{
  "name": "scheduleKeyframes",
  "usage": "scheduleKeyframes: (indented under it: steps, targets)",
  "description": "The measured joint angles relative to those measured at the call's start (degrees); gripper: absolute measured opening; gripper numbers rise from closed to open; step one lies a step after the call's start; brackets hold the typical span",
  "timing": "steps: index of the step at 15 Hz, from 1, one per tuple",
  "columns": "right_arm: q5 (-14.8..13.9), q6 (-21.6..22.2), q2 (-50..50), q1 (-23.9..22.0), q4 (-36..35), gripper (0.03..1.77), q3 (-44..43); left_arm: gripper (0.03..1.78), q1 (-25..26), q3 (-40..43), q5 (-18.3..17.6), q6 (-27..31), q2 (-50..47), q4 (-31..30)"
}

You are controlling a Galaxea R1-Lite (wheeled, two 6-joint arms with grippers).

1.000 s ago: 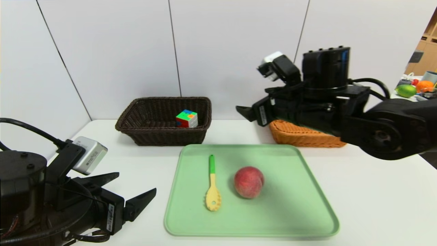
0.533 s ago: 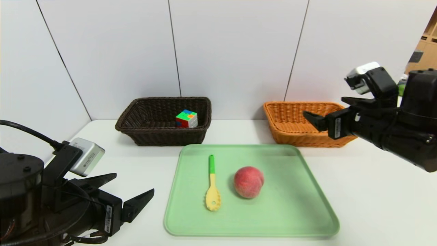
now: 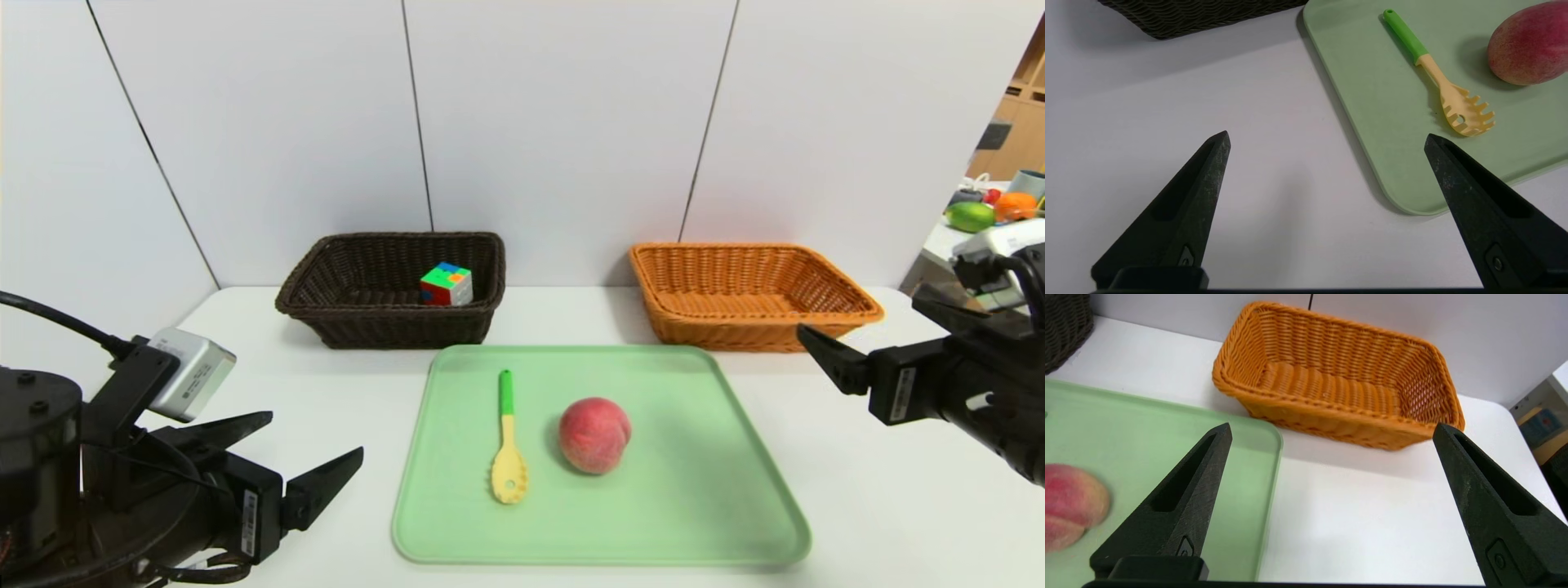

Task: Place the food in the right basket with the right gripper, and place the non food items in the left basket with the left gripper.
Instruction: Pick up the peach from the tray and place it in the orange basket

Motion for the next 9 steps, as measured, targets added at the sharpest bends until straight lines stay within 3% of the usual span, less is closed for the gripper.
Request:
scheduleKeyframes:
  steps: [3,9]
  targets:
    - [0.2,0.2,-4.0,3.3,-0.3,1.69,5.4,1.69,0.0,0.3,-0.1,0.0,-0.3,0.0]
    - [1.3,-0.5,-10.2,15.2,1.4,1.69,9.7,1.69,-0.1,0.9,-0.2,0.2,-0.7,0.1]
